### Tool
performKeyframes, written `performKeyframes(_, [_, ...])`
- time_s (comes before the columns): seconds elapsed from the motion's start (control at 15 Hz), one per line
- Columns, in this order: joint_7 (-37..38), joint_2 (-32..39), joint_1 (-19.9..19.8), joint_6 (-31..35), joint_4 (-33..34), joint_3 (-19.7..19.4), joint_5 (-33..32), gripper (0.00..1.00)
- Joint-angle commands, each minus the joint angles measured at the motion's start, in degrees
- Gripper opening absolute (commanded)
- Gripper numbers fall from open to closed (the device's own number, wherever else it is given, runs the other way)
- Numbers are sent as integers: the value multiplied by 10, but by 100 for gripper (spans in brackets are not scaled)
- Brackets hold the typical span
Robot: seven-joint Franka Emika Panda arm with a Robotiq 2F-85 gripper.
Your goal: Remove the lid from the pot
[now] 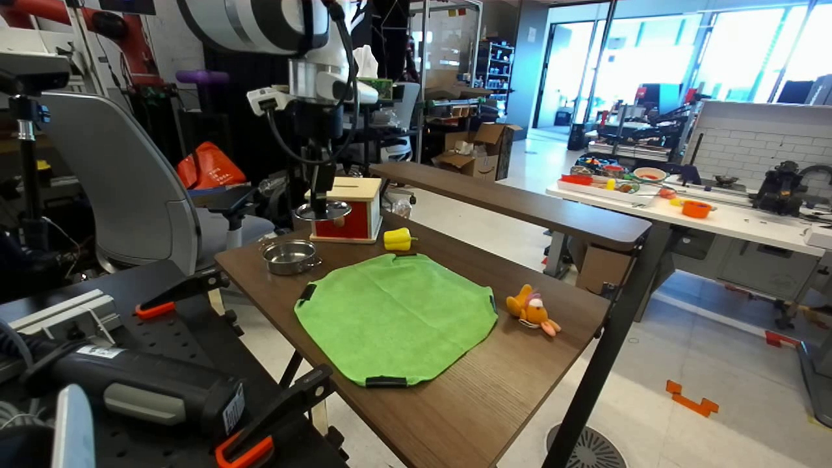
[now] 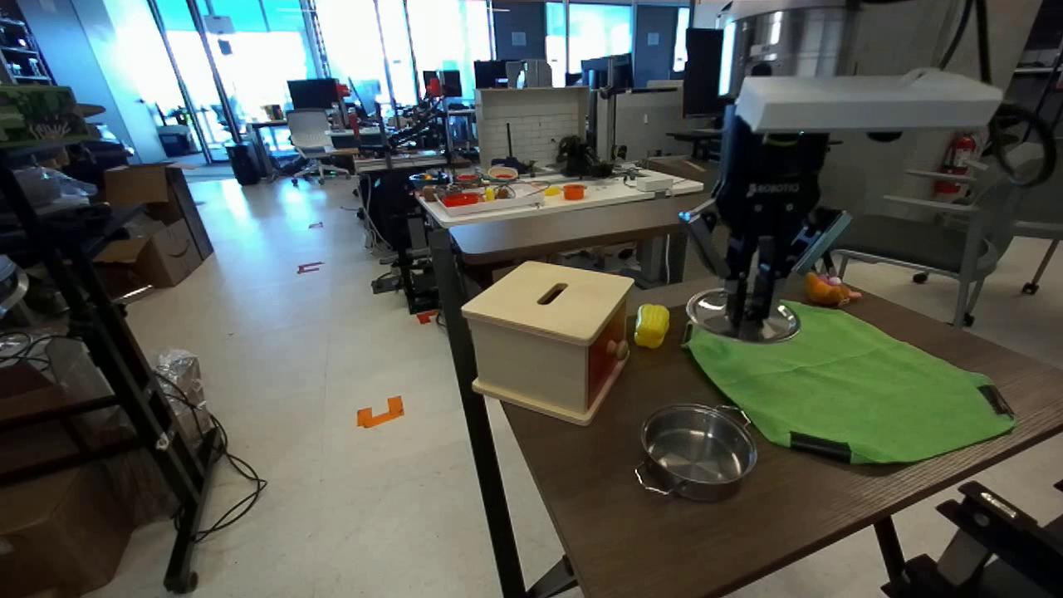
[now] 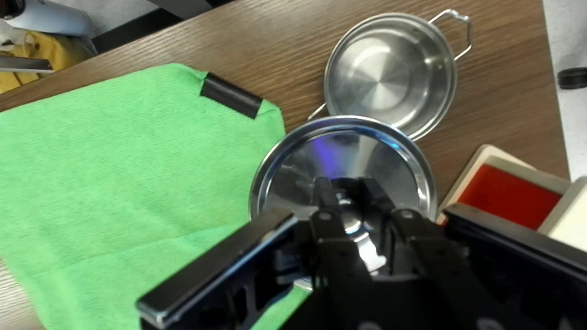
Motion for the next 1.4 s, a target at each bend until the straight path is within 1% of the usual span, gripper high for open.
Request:
performKeyframes(0.0, [-47, -60, -51, 5, -51, -8, 31, 5])
performKeyframes(0.13, [-82, -78, -87, 8, -69, -18, 51, 5])
performKeyframes(0.2, [-95, -94, -103, -1, -82, -23, 61, 5])
performKeyframes(0.33, [-131, -103, -138, 0, -97, -36, 79, 5])
performKeyframes(0.47, [-175, -106, -174, -4, -102, -49, 103, 5])
performKeyframes(0.53, [-196, -96, -192, 2, -97, -56, 114, 5])
performKeyframes(0.6, [-202, -100, -203, -7, -99, -63, 121, 5])
performKeyframes(0.67, [-227, -84, -222, -9, -85, -67, 137, 5])
performKeyframes(0.73, [-234, -80, -234, -9, -82, -73, 146, 5])
performKeyframes(0.93, [-233, -60, -260, -21, -60, -90, 161, 5])
performKeyframes(1.13, [-218, -23, -272, -31, -29, -99, 166, 5])
performKeyframes(1.33, [-196, 22, -273, -37, 1, -99, 176, 5])
